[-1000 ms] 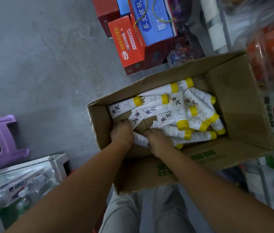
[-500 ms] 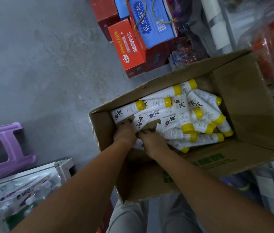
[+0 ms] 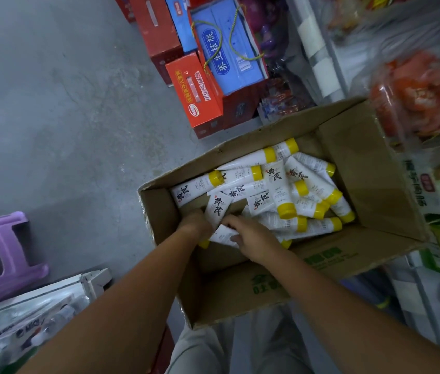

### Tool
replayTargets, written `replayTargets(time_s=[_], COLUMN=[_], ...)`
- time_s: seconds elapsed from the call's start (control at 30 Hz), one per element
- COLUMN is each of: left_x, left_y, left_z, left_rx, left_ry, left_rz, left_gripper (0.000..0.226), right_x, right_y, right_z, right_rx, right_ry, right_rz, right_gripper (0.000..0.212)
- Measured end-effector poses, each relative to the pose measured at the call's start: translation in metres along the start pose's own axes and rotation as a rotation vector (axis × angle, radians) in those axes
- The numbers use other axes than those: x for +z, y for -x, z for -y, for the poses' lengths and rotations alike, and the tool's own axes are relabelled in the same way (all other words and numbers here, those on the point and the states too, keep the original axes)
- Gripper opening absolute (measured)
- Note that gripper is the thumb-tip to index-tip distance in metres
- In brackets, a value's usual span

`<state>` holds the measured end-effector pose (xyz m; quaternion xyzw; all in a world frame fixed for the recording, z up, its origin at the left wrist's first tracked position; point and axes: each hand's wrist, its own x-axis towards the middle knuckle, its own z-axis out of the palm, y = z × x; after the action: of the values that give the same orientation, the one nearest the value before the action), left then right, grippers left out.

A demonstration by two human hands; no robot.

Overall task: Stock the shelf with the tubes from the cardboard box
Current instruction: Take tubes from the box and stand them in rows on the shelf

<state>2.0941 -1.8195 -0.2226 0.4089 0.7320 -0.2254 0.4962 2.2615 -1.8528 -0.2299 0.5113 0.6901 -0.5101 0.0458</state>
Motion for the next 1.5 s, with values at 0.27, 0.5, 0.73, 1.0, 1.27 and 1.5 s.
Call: replayTargets(time_s=[0.27, 0.5, 0.73, 1.0, 1.27, 1.5], left_x=[0.008, 0.006, -0.036, -0.104, -0.141, -0.128], left_y=[0.015, 0.056, 0.127, 0.217, 0.31, 0.383], left_z=[0.004, 0.003, -0.011, -0.053, -0.095, -0.112], left_rx=[-0.012, 0.145, 0.454, 0.792, 1.025, 1.161], left_ry=[0.069, 0.275, 0.551, 0.608, 0.556, 0.468], left_rz=[0.02, -0.023, -0.084, -0.152, -0.126, -0.03], left_gripper=[0.052, 0.063, 0.049, 0.053, 0.058, 0.056], right_x=[-0.017, -0.058, -0.138, -0.228, -0.288, -0.297], right_y=[0.014, 0.042, 0.098, 0.171, 0.258, 0.346], right_z=[-0.008, 0.005, 0.047, 0.108, 0.162, 0.187], right_rx=[0.075, 0.157, 0.129, 0.048, -0.016, -0.022], right_ry=[-0.332, -0.611, -0.685, -0.762, -0.673, -0.659], right_rz=[-0.144, -0.326, -0.511, -0.725, -0.92, -1.047], right_gripper=[0.037, 0.042, 0.046, 0.044, 0.042, 0.042])
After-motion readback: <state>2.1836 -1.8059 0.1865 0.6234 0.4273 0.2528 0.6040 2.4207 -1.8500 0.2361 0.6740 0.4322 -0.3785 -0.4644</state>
